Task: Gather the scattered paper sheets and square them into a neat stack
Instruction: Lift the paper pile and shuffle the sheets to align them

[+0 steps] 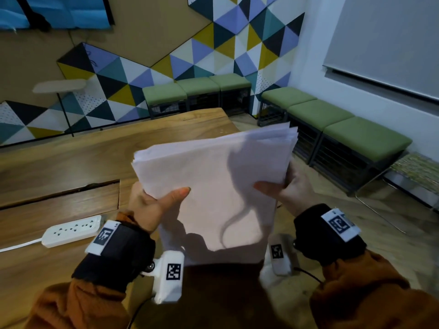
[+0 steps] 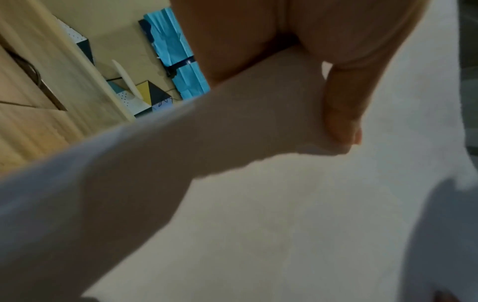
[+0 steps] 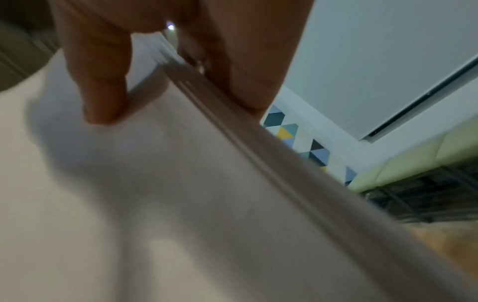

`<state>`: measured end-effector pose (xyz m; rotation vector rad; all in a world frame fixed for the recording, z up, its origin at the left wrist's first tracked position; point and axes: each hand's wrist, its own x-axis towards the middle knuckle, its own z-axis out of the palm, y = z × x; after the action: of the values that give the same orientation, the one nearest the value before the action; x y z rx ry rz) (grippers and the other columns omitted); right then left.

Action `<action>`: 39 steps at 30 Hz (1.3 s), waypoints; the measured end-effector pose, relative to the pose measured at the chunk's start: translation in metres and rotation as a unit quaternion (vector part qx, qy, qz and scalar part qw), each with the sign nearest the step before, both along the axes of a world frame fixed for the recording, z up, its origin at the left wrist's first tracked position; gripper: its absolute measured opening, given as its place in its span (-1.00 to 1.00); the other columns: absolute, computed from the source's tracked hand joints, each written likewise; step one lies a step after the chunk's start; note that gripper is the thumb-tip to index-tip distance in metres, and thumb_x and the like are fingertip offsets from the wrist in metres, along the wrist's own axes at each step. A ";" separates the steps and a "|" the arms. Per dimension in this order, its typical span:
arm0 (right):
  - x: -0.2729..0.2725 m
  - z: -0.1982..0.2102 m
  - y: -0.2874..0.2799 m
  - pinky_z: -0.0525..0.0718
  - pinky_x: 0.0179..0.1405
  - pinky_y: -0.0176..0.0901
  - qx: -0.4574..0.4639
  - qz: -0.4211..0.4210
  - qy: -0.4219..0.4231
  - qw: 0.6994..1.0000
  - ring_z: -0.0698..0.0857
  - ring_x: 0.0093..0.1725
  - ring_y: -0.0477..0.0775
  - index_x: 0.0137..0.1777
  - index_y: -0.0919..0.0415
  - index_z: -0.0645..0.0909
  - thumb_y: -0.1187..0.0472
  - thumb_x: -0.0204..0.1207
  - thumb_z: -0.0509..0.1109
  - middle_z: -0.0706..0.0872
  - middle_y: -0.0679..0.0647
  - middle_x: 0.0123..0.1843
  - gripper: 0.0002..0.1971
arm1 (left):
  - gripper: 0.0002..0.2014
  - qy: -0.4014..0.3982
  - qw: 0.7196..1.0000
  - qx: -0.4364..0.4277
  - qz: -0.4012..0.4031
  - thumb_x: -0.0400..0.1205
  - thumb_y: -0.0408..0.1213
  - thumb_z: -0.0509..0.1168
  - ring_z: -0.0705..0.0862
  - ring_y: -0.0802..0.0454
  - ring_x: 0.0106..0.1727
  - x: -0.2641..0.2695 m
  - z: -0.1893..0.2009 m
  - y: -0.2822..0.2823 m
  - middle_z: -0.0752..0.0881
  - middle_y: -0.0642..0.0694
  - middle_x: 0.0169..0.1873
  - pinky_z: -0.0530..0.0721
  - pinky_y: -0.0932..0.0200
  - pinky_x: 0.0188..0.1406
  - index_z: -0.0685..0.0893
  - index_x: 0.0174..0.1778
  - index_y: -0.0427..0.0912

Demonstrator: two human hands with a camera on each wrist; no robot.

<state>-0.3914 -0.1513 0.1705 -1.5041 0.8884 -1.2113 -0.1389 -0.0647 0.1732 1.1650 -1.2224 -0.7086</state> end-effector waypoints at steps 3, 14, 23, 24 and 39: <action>-0.002 0.000 0.004 0.70 -0.30 -0.36 -0.014 0.041 -0.017 0.999 0.73 -0.18 -0.30 0.05 -0.05 0.52 0.38 0.09 0.60 0.80 -0.28 -0.19 -0.44 | -0.52 0.006 1.000 0.003 -0.025 0.26 -0.52 0.50 0.73 0.44 -0.12 0.007 0.000 0.008 0.79 0.40 -0.23 0.65 0.55 -0.25 0.60 -0.01 0.01; 0.013 -0.025 0.015 0.69 -0.30 -0.36 0.038 0.008 -0.078 0.996 0.75 -0.21 -0.24 0.04 0.16 0.63 0.28 0.02 0.63 0.83 -0.15 -0.26 -0.49 | -0.37 0.008 0.998 -0.017 0.057 0.16 -0.35 0.62 0.70 0.45 -0.07 -0.008 -0.008 0.006 0.68 0.09 -0.04 0.68 0.51 -0.24 0.54 0.12 -0.01; 0.017 -0.029 0.025 0.70 -0.18 -0.22 0.021 -0.025 -0.053 0.998 0.72 -0.17 -0.12 0.02 0.08 0.60 0.40 0.20 0.52 0.79 -0.03 -0.15 -0.61 | -0.62 0.016 0.996 0.023 0.087 0.38 -0.61 0.41 0.72 0.45 -0.39 0.002 -0.019 0.010 0.76 0.41 -0.50 0.62 0.57 -0.45 0.72 -0.33 0.08; 0.016 -0.032 0.025 0.70 -0.19 -0.26 0.022 -0.024 -0.059 0.998 0.72 -0.18 -0.13 -0.01 0.07 0.61 0.42 0.22 0.51 0.81 -0.06 -0.19 -0.63 | -0.61 0.014 0.996 0.019 0.090 0.37 -0.60 0.41 0.72 0.44 -0.37 0.004 -0.021 0.012 0.76 0.40 -0.48 0.62 0.57 -0.45 0.76 -0.38 0.10; 0.020 -0.003 0.038 0.75 0.08 -0.04 -0.124 -0.090 -0.017 0.988 0.64 0.15 -0.03 0.49 -0.39 -0.14 0.26 0.26 0.50 0.46 0.01 0.32 0.04 | 0.00 -0.061 0.988 -0.062 0.125 0.16 -0.08 0.52 0.64 0.40 0.06 -0.005 0.001 0.013 0.60 -0.02 0.17 0.62 0.56 -0.07 0.13 0.49 0.12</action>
<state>-0.3718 -0.1135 0.1680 -1.6198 0.8895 -1.5214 -0.1439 -0.0514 0.1743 1.2449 -1.1777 -0.3723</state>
